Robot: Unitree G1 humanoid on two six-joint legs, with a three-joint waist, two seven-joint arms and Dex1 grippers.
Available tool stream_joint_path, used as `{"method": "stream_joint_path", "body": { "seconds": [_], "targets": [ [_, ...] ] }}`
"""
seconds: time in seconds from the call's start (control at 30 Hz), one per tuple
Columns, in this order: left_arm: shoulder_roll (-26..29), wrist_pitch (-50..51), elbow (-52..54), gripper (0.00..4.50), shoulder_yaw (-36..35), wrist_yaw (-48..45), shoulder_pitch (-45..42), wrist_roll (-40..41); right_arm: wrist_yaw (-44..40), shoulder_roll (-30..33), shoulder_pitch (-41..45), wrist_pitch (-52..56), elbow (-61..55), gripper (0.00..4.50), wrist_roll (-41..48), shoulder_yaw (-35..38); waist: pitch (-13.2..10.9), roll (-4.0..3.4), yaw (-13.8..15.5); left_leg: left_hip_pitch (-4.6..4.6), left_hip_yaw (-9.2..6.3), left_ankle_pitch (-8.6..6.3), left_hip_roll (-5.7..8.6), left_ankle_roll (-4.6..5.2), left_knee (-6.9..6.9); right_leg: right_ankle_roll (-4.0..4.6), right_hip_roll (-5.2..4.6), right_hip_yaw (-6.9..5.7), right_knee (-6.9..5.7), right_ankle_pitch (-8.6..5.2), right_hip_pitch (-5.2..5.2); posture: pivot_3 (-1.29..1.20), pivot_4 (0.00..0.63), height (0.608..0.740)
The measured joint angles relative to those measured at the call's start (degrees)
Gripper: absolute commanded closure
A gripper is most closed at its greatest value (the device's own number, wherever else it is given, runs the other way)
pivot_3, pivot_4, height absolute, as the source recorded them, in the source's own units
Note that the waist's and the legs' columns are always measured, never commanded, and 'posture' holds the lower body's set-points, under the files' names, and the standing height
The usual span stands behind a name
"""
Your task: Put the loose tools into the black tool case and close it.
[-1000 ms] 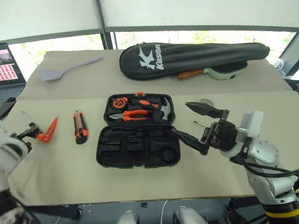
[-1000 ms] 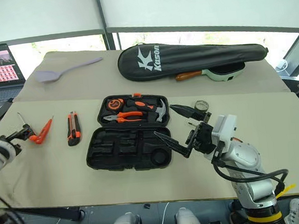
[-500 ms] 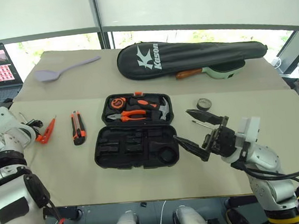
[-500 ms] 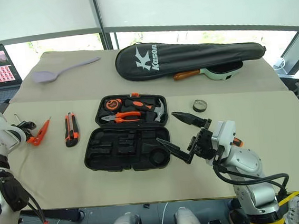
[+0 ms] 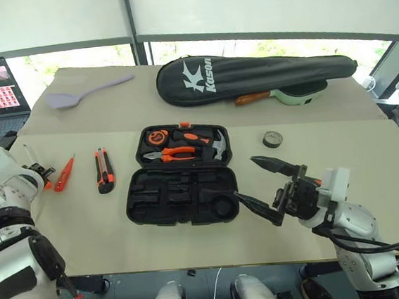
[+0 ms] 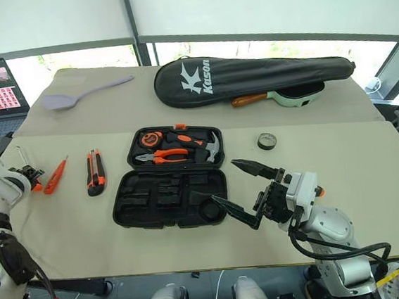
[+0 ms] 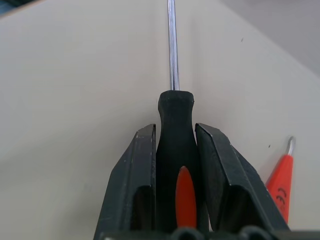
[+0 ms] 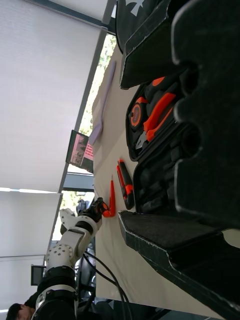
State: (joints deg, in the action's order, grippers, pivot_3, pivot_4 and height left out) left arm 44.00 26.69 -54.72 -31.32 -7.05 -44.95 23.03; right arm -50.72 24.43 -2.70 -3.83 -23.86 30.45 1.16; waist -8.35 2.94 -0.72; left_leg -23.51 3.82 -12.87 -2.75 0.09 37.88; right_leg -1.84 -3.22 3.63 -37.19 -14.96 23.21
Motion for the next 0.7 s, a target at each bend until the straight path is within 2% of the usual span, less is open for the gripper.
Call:
{"method": "stream_joint_path", "body": {
  "seconds": [0.07, 0.27, 0.43, 0.47, 0.57, 0.7],
  "targets": [
    [0.0, -2.1, 3.3, 3.75, -0.3, -2.8, 2.1, 0.7, -0.4, 0.3, -0.3, -0.2, 0.4, 0.0, 0.0, 0.2, 0.0, 0.0, 0.0, 0.01, 0.01, 0.0, 0.0, 0.0, 0.0, 0.0, -0.02, 0.0, 0.01, 0.0, -0.01, 0.0, 0.15, 0.74],
    [3.2, -12.6, 19.5, 3.75, 4.9, -28.6, 13.7, 1.2, -2.8, 7.0, -4.2, 3.2, -3.2, 0.0, 4.3, 3.8, 0.0, -0.01, 0.4, 0.01, 0.04, 0.0, 0.0, 0.0, 0.0, 0.01, -0.08, -0.06, 0.05, 0.0, -0.05, 0.0, 0.15, 0.74],
    [7.3, -25.8, 31.8, 3.75, 14.1, -53.4, 17.2, 0.0, -3.6, 11.1, -5.3, 5.3, -4.4, 0.0, 6.1, 8.4, 0.0, -0.07, 0.9, 0.1, 0.12, 0.0, 0.02, 0.01, 0.0, 0.02, -0.11, -0.02, 0.1, -0.01, -0.15, 0.0, 0.15, 0.74],
    [8.0, -28.0, 35.0, 3.75, 17.9, -58.9, 17.9, -0.9, -3.0, 11.7, -5.3, 6.2, -5.2, 0.0, 6.8, 9.3, 0.0, -0.18, 0.9, 0.12, 0.15, 0.0, 0.02, 0.01, 0.0, 0.03, -0.1, 0.01, 0.11, -0.01, -0.16, 0.0, 0.15, 0.74],
    [6.4, -30.4, 39.9, 3.75, 27.0, -66.7, 18.1, -3.7, -1.7, 12.8, -5.4, 8.4, -7.4, 0.0, 7.1, 10.5, 0.0, -0.33, 1.0, 0.07, 0.15, 0.01, 0.01, 0.03, 0.0, 0.01, 0.01, 0.07, 0.09, -0.02, -0.12, 0.0, 0.15, 0.74],
    [2.9, -32.3, 40.4, 3.75, 35.9, -69.0, 15.0, -9.8, 0.0, 15.3, -7.0, 12.5, -9.6, 0.0, 8.2, 11.8, 0.0, -0.3, 1.2, -0.03, 0.06, 0.02, 0.0, 0.04, 0.08, 0.0, 0.12, 0.12, 0.08, -0.02, -0.08, 0.0, 0.15, 0.74]
  ]
}}
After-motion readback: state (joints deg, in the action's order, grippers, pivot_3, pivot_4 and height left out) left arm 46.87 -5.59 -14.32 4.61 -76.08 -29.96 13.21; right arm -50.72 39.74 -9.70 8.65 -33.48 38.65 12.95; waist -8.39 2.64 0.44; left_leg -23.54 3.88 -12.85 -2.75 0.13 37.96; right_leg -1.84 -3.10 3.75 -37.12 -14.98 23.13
